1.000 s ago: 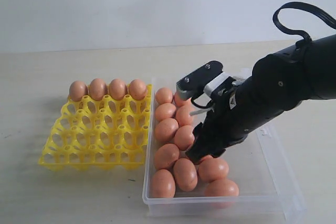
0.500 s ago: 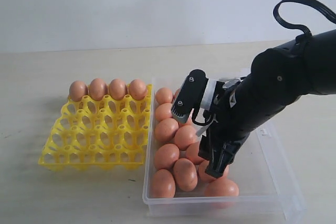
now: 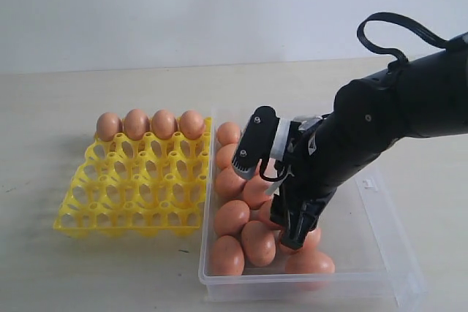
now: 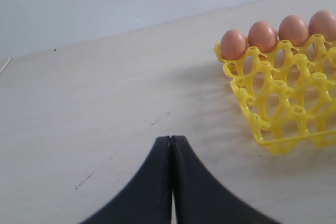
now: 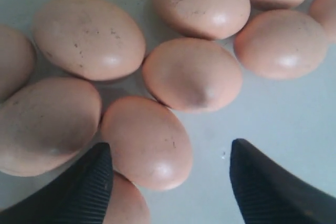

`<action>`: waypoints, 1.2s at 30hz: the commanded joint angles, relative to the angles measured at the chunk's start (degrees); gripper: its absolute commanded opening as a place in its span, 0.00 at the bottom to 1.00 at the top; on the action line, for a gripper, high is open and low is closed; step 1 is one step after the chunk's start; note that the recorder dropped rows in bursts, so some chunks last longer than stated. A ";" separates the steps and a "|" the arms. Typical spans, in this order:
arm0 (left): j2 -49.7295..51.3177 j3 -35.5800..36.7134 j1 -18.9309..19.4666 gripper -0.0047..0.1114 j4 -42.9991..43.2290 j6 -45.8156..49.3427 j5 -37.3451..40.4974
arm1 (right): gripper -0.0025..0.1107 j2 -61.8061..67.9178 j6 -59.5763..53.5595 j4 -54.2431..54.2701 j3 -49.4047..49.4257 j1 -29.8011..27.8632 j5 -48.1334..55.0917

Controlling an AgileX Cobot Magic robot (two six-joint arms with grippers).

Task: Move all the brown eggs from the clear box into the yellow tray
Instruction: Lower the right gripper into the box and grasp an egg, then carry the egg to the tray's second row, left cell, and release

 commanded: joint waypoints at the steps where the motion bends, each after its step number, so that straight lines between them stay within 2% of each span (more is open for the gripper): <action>1: -0.35 -0.23 0.10 0.04 -0.44 -0.31 -0.49 | 0.57 2.28 -0.12 0.32 -2.16 0.04 -0.58; 13: -0.35 -0.23 0.10 0.04 -0.44 -0.31 -0.49 | 0.56 5.86 -0.22 0.17 -3.63 0.04 1.68; 15: -0.35 -0.23 0.10 0.04 -0.44 -0.31 -0.49 | 0.49 5.96 -0.22 0.17 -3.63 0.04 1.37; 16: -0.35 -0.23 0.10 0.04 -0.44 -0.31 -0.49 | 0.42 5.96 -0.22 0.17 -3.63 0.04 1.37; 21: -0.35 -0.23 0.10 0.04 -0.44 -0.31 -0.49 | 0.02 5.82 -0.12 0.17 -3.63 0.04 1.21; 27: -0.35 -0.23 0.10 0.04 -0.44 -0.31 -0.49 | 0.02 -3.00 2.48 -1.15 -3.63 -0.10 2.31; 30: -0.35 -0.23 0.10 0.04 -0.44 -0.31 -0.49 | 0.02 -8.73 6.95 -1.28 -3.63 -0.10 -7.67; 33: -0.35 -0.23 0.10 0.04 -0.44 -0.31 -0.49 | 0.02 -7.77 20.92 -1.28 -3.63 0.18 -23.81; 36: -0.35 -0.23 0.10 0.04 -0.44 -0.31 -0.49 | 0.02 -5.43 30.25 -1.28 -3.63 1.48 -34.11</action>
